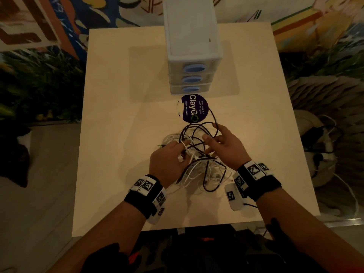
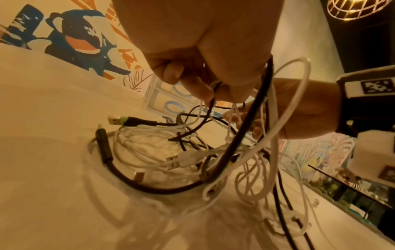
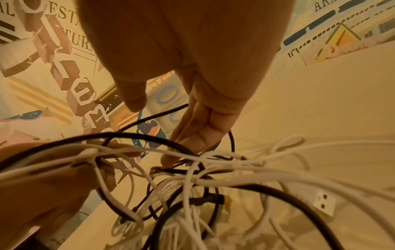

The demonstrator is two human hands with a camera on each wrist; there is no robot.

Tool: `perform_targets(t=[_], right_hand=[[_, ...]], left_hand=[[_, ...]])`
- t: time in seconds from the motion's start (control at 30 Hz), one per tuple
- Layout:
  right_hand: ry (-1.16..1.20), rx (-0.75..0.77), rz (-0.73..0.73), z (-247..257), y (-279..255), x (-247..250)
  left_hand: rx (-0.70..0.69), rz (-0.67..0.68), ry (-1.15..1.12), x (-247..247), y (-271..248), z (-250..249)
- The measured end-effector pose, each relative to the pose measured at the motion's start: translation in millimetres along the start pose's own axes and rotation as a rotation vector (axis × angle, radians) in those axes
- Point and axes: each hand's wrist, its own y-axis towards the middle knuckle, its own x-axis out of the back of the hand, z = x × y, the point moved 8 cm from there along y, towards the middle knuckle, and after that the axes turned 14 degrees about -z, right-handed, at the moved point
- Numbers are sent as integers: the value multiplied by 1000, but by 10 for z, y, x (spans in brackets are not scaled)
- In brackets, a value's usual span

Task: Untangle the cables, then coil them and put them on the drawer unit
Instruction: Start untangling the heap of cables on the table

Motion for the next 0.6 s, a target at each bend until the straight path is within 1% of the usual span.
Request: perform_targets(t=[0.07,0.17,0.23,0.3,0.47,0.53,0.6], right_hand=[[-31,20,14,48,-17,-18],[-42,66,76,161,-78,-27],[-33,97,145,224,-138,-57],[-84,136,157,234,-163,-89],[-272,242,55,192,-114,-132],[-332,290,28,219,-116,-136],[-331,298,-6,230,-108,-116]], left_hand=[[30,23,-51,6,1,-9],[85,146,-135,-54,7,-8],[81,212,-130,-76,30,-18],[77,243,-114,-76,46,-40],[110,206,-45,11,74,-44],[114,205,-56,41,76,-36],[81,174,-98,119,74,-72]])
